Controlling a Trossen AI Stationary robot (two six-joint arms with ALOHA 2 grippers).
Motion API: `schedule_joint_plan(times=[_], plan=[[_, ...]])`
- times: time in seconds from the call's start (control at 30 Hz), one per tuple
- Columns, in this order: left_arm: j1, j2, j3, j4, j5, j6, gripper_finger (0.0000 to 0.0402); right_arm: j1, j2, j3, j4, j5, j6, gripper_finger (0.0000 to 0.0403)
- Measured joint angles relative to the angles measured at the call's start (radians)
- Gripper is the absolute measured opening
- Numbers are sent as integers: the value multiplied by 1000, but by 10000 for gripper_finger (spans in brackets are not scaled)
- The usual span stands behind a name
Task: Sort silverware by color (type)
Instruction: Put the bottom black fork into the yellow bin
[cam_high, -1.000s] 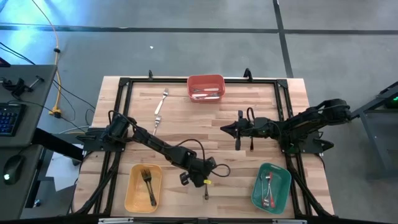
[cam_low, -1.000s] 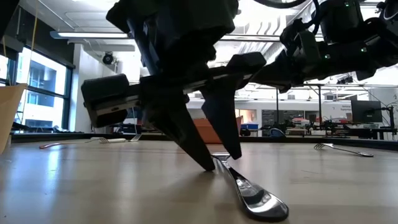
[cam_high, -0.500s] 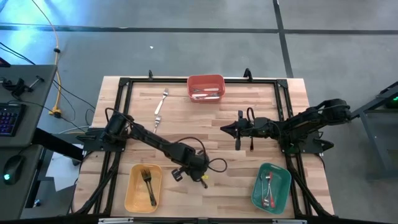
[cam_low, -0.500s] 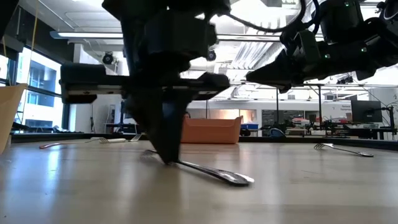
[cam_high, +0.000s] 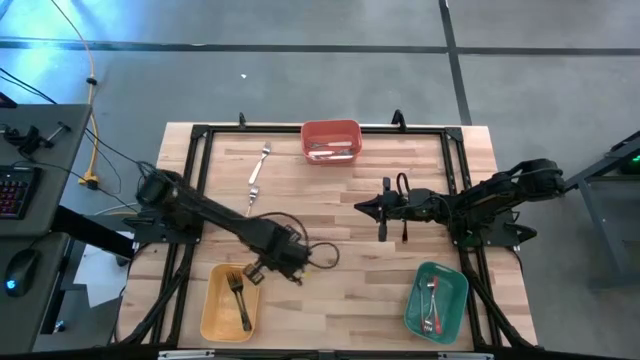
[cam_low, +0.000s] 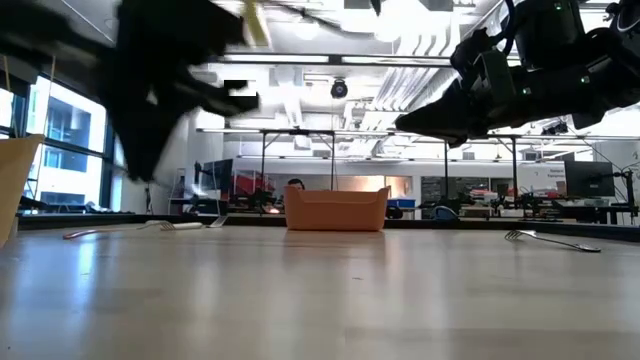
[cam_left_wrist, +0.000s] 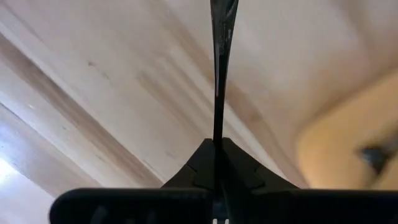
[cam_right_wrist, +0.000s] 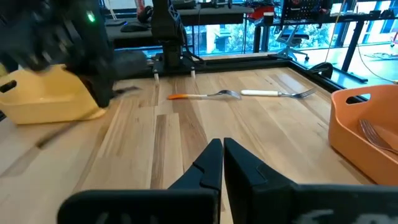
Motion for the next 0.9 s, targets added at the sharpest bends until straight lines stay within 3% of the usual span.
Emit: schedule_joint_plan(times=[0.33, 0.57, 0.9], plan=[[-192, -259, -78, -51, 3, 25, 1, 0, 0, 0, 4, 0, 0, 0], [-376, -253, -80, -123, 5, -95, 1, 0, 0, 0, -2, 0, 5, 0], [-515, -251, -239, 41, -3, -226, 1, 0, 0, 0, -5, 0, 26, 0]])
